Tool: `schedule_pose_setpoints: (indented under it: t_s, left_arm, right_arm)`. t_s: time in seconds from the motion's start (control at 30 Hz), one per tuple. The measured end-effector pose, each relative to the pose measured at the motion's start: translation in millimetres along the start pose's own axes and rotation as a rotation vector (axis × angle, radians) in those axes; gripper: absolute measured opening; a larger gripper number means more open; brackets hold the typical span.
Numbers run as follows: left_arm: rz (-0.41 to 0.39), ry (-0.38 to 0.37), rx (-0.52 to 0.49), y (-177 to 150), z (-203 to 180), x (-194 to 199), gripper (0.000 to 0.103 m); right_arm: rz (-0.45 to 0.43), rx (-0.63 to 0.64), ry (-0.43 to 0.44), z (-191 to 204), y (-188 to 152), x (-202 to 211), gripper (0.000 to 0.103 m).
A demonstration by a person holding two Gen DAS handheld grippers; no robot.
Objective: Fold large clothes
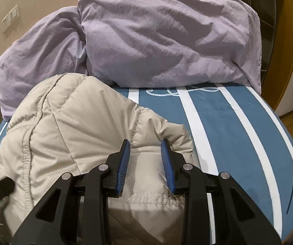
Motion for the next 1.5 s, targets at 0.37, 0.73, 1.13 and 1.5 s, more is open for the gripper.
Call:
schedule_pose_setpoints:
  t_s: [0.37,0.73,1.13,1.5]
  left_arm:
    - [-0.127,0.019,0.018,50.8,-10.1,9.7,0.090]
    - [-0.103,0.097,-0.014,67.3,-22.9,-36.9,0.091]
    - [-0.143,0.109,0.004,50.9,-16.8,-57.2,0.100]
    - [-0.159,0.131,0.011,42.6,-11.5,-70.5,0.101]
  right_arm:
    - [-0.006,-0.016,0.015,-4.9,-4.9,-5.5,0.034]
    - [-0.039,-0.027,0.026,-6.7,-8.6,-5.6,0.035]
    - [-0.097,-0.027,0.012,-3.5,-15.0,-3.6,0.035]
    - [-0.063,-0.076,0.073,-2.1,10.0,7.2,0.075]
Point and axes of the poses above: each gripper's, at about its wrist camera, not at the fingertips, and x roughly against the way its jaws point, z to its left, y to its top, the point moved 1 cm from there along -x, roughly the way its jaws point, and after that the axes turned 11 degrees about y, right-handed, at the moved point
